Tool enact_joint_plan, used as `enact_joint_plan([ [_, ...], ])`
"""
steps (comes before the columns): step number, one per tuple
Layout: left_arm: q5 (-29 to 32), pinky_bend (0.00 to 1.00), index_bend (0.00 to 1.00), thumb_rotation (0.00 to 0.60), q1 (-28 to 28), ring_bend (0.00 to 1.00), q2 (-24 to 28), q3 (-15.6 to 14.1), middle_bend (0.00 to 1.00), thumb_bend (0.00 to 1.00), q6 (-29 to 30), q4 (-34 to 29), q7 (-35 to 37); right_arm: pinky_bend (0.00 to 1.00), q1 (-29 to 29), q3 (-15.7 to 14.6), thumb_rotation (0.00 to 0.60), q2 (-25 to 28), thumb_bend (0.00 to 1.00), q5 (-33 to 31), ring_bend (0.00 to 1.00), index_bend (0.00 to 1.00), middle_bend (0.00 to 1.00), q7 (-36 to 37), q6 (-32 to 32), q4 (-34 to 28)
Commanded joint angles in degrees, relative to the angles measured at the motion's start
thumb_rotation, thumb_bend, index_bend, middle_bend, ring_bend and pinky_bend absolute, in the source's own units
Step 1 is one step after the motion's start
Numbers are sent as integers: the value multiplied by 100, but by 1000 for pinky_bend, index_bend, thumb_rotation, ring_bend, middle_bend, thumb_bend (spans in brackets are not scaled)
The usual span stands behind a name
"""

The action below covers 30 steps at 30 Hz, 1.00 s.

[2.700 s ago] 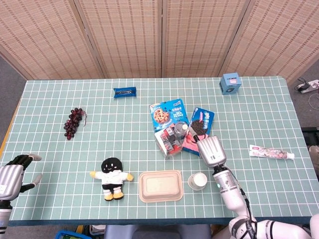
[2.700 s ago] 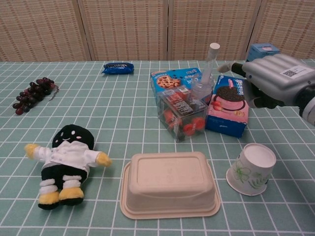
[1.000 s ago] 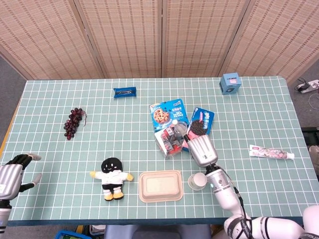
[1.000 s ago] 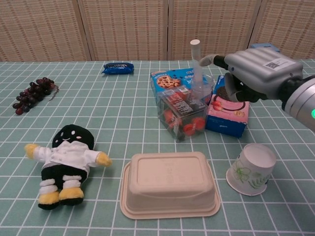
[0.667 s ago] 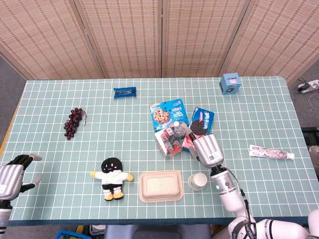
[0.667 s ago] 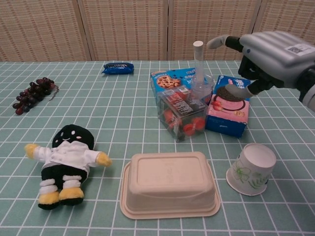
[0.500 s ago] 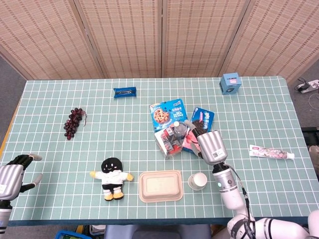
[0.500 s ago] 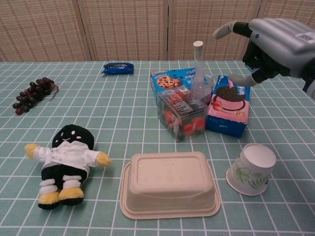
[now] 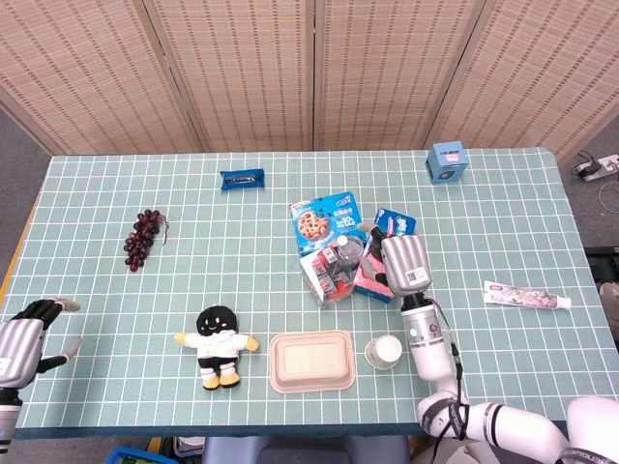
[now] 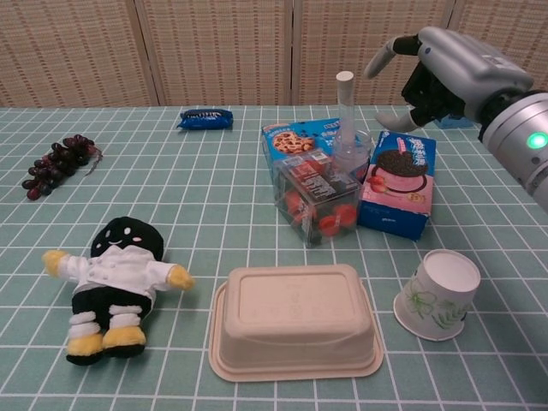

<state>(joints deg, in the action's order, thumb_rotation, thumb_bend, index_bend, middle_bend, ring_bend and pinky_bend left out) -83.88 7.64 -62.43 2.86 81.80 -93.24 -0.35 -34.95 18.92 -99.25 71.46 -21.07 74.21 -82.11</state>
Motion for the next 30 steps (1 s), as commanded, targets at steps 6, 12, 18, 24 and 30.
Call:
enact_joint_plan([
  [6, -14, 445, 422, 600, -12, 283, 28, 3, 336, 299, 28, -16, 36, 1000, -138, 125, 600, -223, 259, -273, 1000, 325, 1000, 371, -274, 342],
  [12, -15, 445, 422, 600, -20, 283, 48, 8, 335, 299, 45, -36, 61, 1000, -236, 144, 600, -373, 259, -376, 1000, 325, 1000, 615, -456, 576],
  [18, -21, 445, 422, 600, -25, 283, 66, 11, 336, 299, 57, -40, 87, 1000, -327, 165, 600, -462, 258, -454, 1000, 326, 1000, 783, -617, 663],
  [24, -21, 445, 422, 600, -32, 283, 85, 16, 336, 299, 69, -47, 127, 1000, -420, 195, 600, -568, 258, -507, 1000, 338, 1000, 876, -705, 744],
  [30, -42, 445, 422, 600, -41, 283, 103, 16, 336, 299, 95, -60, 151, 1000, -509, 233, 600, -689, 263, -525, 1000, 360, 1000, 969, -731, 850],
])
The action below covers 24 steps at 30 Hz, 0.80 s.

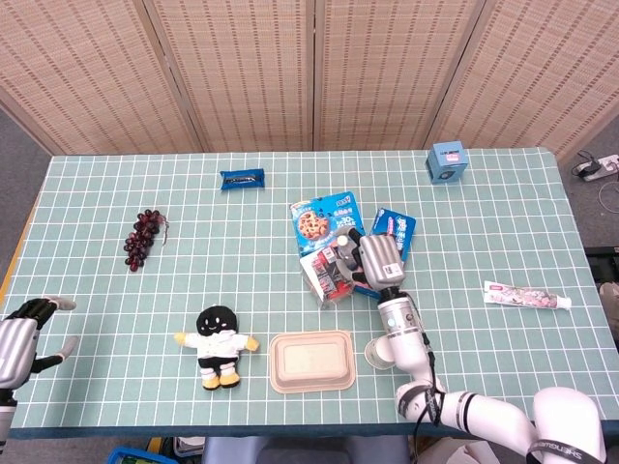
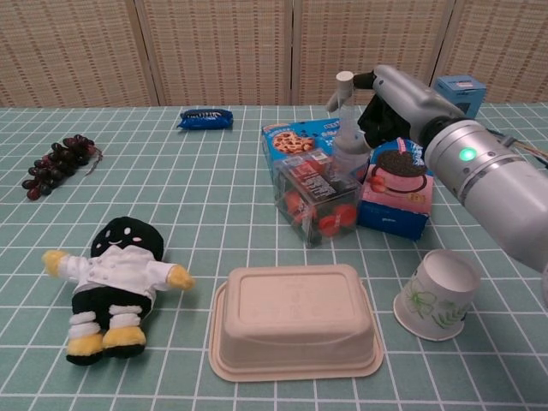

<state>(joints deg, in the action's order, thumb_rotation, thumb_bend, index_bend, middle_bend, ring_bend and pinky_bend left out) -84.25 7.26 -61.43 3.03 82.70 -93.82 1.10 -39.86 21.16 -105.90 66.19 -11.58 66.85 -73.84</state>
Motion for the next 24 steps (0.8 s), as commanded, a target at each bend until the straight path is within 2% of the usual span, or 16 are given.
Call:
enact_joint_plan([
  [1, -7, 445, 422, 600, -3, 283, 6, -1, 336, 299, 6, -4, 9, 1000, -27, 13, 600, -42, 266, 10, 1000, 365, 1000, 32, 16, 41],
  [16, -21, 445, 422, 600, -11, 283, 37, 4, 336, 299, 26, -26, 51, 1000, -94, 67, 600, -211, 340, 20, 1000, 455, 1000, 127, 155, 286],
  [24, -22, 445, 422, 600, -15, 282, 44, 6, 336, 299, 30, -34, 60, 1000, -93, 84, 600, -262, 406, 51, 1000, 605, 1000, 141, 269, 382],
])
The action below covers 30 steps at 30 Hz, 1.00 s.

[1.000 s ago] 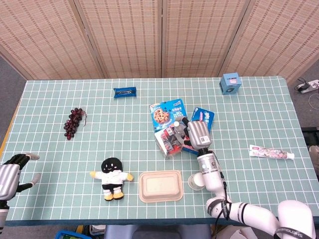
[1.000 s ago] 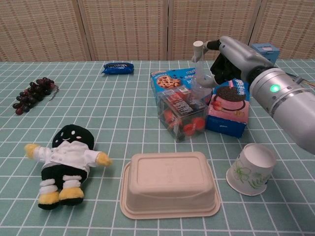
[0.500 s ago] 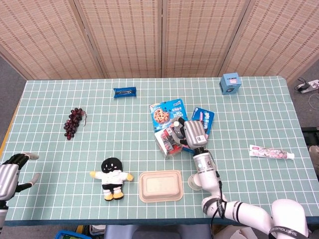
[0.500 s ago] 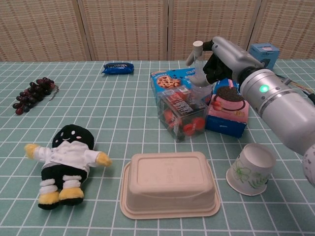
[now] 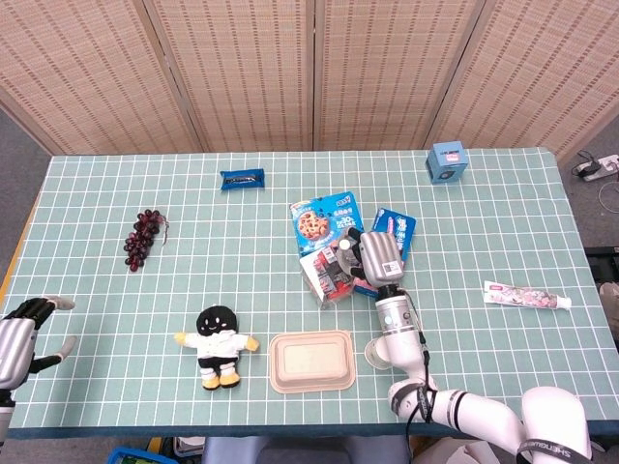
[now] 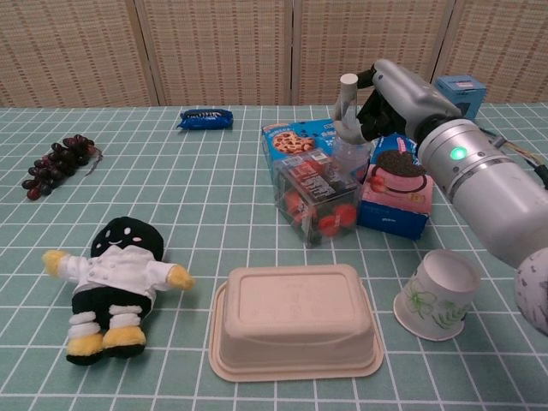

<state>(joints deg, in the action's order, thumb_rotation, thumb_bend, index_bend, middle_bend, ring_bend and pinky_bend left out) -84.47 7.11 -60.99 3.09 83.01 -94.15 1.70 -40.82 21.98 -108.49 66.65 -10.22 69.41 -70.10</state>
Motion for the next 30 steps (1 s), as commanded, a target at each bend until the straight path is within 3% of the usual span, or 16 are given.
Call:
enact_joint_plan([
  [1, 0, 445, 422, 600, 1, 282, 0, 0, 335, 300, -2, -1, 0, 1000, 6, 3, 600, -4, 411, 11, 1000, 618, 1000, 6, 28, 13],
  [12, 4, 445, 422, 600, 3, 283, -1, 0, 336, 299, -10, 1, -4, 1000, 66, -16, 600, 61, 477, 107, 1000, 720, 1000, 75, 162, -79],
  [30, 29, 445, 422, 600, 13, 283, -22, 6, 336, 299, -33, 15, -56, 1000, 319, -227, 600, 496, 509, 593, 1000, 747, 1000, -127, 637, -1123],
])
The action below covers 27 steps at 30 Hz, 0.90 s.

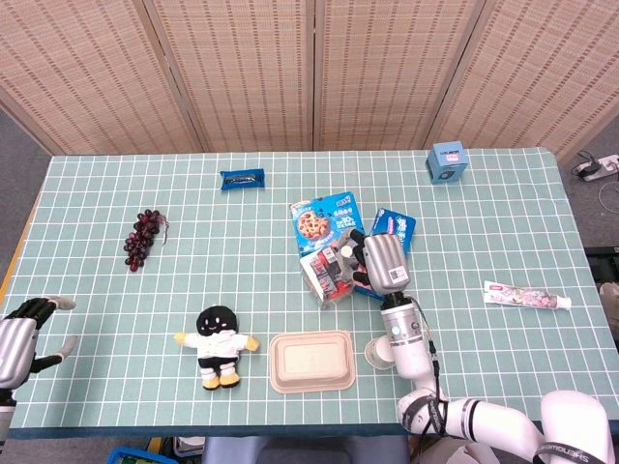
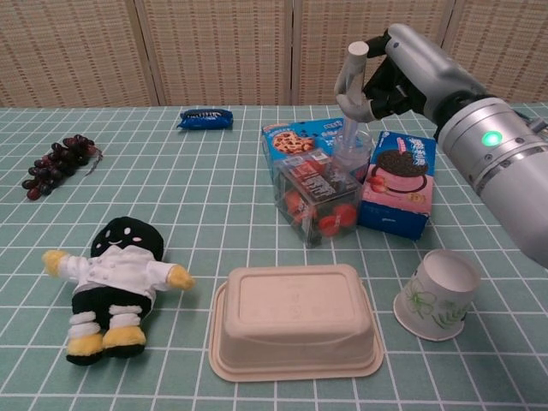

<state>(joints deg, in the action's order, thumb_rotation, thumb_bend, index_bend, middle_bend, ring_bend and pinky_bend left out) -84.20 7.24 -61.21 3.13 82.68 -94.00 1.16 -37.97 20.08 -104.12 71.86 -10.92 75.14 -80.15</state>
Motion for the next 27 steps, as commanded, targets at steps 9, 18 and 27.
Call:
enact_joint_plan([
  [9, 4, 445, 422, 600, 3, 283, -6, 2, 336, 299, -3, 7, -15, 1000, 144, -181, 600, 246, 509, 424, 1000, 756, 1000, -263, 332, -734],
  [18, 0, 445, 422, 600, 9, 283, -19, -4, 336, 300, -14, 13, -57, 1000, 263, -353, 600, 453, 509, 845, 1000, 758, 1000, -399, 555, -1478],
  [27, -4, 445, 422, 600, 7, 283, -17, -6, 336, 299, -8, 1, -62, 1000, 434, -644, 600, 658, 510, 1048, 1000, 768, 1000, -21, 480, -2039],
])
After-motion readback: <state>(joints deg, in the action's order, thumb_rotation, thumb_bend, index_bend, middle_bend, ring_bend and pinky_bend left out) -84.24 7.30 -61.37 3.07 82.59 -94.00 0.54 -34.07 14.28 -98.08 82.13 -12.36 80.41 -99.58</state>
